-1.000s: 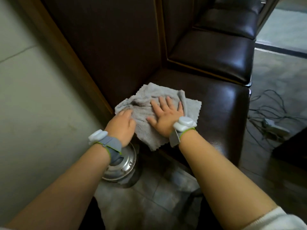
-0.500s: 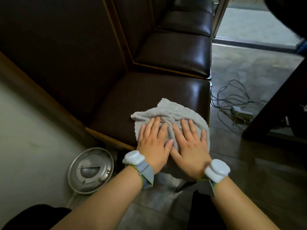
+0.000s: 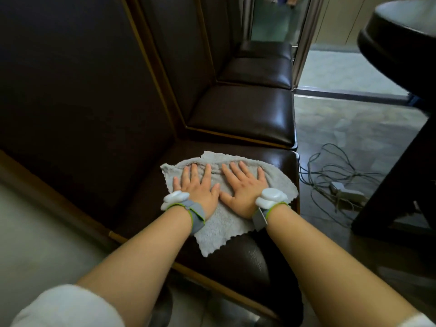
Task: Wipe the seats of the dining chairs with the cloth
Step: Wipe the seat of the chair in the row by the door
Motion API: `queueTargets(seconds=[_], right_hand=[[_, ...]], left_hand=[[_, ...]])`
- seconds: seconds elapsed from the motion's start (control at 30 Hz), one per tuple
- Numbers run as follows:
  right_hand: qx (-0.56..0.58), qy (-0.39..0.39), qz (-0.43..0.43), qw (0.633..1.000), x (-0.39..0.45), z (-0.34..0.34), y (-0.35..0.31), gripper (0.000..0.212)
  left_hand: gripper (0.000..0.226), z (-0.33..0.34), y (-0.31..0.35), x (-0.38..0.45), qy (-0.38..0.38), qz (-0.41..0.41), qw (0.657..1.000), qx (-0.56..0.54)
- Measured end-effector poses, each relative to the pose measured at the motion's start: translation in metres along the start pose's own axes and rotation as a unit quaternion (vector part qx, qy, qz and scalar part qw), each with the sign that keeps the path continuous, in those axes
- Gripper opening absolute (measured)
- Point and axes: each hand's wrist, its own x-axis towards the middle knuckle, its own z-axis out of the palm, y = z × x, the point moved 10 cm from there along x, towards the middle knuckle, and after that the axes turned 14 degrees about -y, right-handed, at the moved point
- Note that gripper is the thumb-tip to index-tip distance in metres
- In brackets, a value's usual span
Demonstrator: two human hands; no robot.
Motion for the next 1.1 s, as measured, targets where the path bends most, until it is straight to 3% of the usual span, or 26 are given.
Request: queueTargets(seconds=[0.37, 0.6, 0.87, 0.97, 1.1], right_hand=[[-0.013, -0.026, 0.018, 0.999, 0.088, -0.030, 0.073, 0.070], [0.031, -0.058, 0.032, 0.997, 0.110, -0.038, 0.080, 0.065], [0.003, -0.081, 0.005, 0.997, 0.112, -0.043, 0.068, 0.050], [-0.015, -0.066, 0.060, 0.996, 0.124, -0.034, 0.081, 0.054], [-0.031, -0.097, 0.162, 0.982, 0.111, -0.034, 0.088, 0.065]], left_hand=[[0.061, -0.025, 0.044, 0.100, -0.028, 0.014, 0.998, 0.045], [0.056, -0.031, 0.051, 0.130, -0.099, 0.037, 0.992, 0.064], [0.050, -0.040, 0.076, 0.145, -0.084, 0.095, 0.978, 0.164], [0.052, -0.033, 0.079, 0.158, -0.081, 0.115, 0.967, 0.213], [0.054, -0.043, 0.069, 0.135, -0.081, 0.064, 0.986, 0.132]])
